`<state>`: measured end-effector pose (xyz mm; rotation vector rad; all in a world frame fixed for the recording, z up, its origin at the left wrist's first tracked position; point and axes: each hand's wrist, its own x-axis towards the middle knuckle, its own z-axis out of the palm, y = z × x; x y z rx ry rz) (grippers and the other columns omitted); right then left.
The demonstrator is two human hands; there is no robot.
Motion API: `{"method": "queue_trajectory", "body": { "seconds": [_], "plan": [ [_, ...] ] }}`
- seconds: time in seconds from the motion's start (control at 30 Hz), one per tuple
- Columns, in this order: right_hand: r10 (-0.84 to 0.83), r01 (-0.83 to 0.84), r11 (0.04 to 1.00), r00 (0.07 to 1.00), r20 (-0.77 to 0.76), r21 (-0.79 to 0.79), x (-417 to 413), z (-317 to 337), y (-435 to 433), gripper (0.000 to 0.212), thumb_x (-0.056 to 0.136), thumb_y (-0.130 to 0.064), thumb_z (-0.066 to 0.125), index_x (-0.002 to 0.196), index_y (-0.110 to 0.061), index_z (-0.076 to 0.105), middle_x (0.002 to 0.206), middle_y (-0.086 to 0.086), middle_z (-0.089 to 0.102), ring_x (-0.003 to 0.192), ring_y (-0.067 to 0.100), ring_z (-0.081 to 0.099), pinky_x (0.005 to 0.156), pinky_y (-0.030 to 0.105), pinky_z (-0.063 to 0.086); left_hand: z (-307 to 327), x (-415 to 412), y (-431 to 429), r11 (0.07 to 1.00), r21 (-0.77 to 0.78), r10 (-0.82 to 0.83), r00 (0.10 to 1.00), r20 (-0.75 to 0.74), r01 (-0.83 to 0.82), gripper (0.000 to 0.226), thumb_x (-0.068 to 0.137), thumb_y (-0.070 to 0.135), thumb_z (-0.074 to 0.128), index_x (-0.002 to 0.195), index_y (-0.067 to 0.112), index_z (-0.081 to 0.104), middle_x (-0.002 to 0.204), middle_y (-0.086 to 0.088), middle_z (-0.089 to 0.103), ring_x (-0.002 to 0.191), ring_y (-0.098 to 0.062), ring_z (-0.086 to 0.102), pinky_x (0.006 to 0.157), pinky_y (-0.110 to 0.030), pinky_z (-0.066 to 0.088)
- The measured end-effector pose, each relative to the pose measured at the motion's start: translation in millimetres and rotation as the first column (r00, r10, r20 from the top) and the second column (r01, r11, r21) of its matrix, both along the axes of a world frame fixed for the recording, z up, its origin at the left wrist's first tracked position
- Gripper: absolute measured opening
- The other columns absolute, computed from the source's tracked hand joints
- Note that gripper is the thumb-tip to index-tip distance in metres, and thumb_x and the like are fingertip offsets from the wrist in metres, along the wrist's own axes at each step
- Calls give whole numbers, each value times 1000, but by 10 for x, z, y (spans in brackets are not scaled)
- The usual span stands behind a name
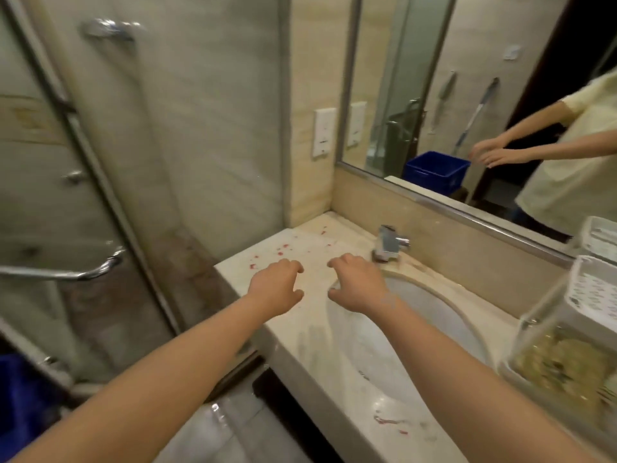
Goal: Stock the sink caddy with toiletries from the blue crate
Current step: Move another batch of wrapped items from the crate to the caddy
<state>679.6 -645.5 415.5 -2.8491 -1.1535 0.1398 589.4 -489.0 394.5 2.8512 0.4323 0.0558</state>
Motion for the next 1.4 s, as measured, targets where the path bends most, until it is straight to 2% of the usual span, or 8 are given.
{"method": "queue_trajectory", "body": {
  "seconds": [0.17, 0.33, 0.53, 0.73, 0.9, 1.03, 1.4],
  "plan": [
    [157, -158, 987, 987, -18, -18, -612, -155, 818, 60, 87, -38, 56, 143, -21, 40, 143, 5, 42, 133, 28, 38, 108, 43, 32, -94, -824, 708, 989, -2, 147, 989, -29, -147, 50, 88, 37, 61, 134, 24, 47, 130, 0, 52, 118, -21, 52, 94, -40, 47],
    [312, -312, 950, 950, -9, 10, -1304, -282, 1568, 54, 87, -41, 57, 136, -20, 46, 133, 5, 49, 125, 28, 47, 102, 42, 39, -254, -1685, 1300, 964, 22, 265, 963, -56, -264, 49, 87, 38, 62, 132, 25, 48, 127, 0, 52, 118, -22, 53, 92, -40, 48],
    [460, -460, 888, 886, -60, 11, -2131, -421, 2322, 58, 87, -35, 59, 140, -19, 42, 136, 6, 45, 128, 29, 43, 100, 42, 41, -458, -2701, 1867, 906, 20, 422, 903, -84, -422, 50, 89, 40, 62, 134, 26, 46, 131, 1, 50, 120, -20, 52, 94, -40, 48],
    [586, -588, 809, 804, -104, 13, -2894, -556, 2881, 60, 87, -35, 58, 143, -22, 40, 139, 4, 43, 129, 26, 41, 100, 41, 41, -595, -3671, 2188, 825, -7, 562, 822, -98, -565, 48, 91, 36, 62, 135, 27, 44, 132, 5, 49, 113, -15, 54, 83, -34, 51],
    [679, -684, 729, 716, -160, 32, -3402, -627, 3243, 56, 85, -32, 61, 138, -21, 45, 133, 3, 46, 127, 25, 43, 98, 39, 43, -717, -4296, 2337, 729, -40, 674, 727, -128, -683, 47, 90, 38, 63, 133, 27, 46, 127, 4, 50, 112, -16, 54, 86, -38, 52],
    [753, -757, 650, 628, -196, 73, -3704, -686, 3529, 48, 87, -30, 59, 133, -23, 48, 127, 1, 50, 120, 21, 47, 93, 37, 48, -834, -4670, 2397, 652, -74, 744, 655, -133, -755, 50, 90, 38, 62, 136, 27, 44, 132, 4, 48, 115, -17, 53, 87, -37, 50],
    [901, -919, 392, 377, -216, 32, -4218, -883, 4447, 52, 90, -28, 57, 140, -22, 43, 131, 1, 47, 120, 22, 45, 92, 38, 48, -998, -5195, 2639, 388, -71, 909, 394, -139, -919, 47, 92, 35, 61, 136, 26, 46, 139, 6, 46, 121, -16, 50, 88, -34, 48]
  ]
}}
